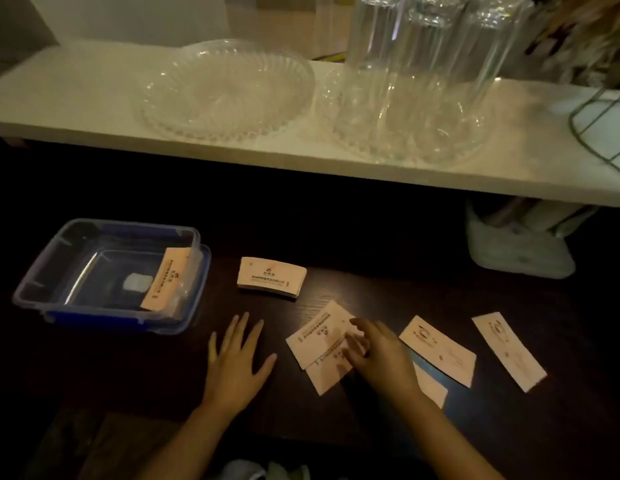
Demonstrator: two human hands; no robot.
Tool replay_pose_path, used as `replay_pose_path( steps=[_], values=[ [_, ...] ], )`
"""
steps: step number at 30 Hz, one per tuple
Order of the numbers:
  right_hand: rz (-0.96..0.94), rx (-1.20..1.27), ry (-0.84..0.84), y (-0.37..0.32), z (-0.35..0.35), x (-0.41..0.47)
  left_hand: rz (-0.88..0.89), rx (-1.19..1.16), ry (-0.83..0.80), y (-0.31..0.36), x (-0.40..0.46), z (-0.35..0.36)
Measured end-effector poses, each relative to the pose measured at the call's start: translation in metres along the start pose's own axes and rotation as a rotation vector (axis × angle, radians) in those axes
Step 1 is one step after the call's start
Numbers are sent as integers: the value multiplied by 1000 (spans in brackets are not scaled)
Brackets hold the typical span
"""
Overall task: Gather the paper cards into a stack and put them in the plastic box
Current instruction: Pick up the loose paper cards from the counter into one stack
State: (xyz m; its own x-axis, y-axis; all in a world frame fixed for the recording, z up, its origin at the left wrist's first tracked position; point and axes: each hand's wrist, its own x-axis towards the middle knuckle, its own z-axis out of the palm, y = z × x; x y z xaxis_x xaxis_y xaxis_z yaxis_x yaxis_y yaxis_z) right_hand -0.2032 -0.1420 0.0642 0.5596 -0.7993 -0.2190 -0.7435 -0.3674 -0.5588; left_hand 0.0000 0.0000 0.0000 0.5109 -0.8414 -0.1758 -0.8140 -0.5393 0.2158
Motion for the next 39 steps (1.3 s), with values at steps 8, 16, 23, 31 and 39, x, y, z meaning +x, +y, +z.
replay_pose_path(
  steps=[8, 16, 23, 31, 39],
  values=[
    [97, -151, 129, 1, 20, 11, 5, 108, 86, -5, 0, 11],
    [146, -284, 58, -14, 30, 25, -2, 127, 84, -5, 0, 12],
    [202, 456, 85, -28, 16, 17, 6, 106, 66, -5, 0, 13],
    [170, 853, 75, -26, -12, 1, -174, -599, 117, 15, 7, -23],
    [-81, 708, -38, -42, -39, 2, 135, -953, -254, 87, 16, -106]
  ],
)
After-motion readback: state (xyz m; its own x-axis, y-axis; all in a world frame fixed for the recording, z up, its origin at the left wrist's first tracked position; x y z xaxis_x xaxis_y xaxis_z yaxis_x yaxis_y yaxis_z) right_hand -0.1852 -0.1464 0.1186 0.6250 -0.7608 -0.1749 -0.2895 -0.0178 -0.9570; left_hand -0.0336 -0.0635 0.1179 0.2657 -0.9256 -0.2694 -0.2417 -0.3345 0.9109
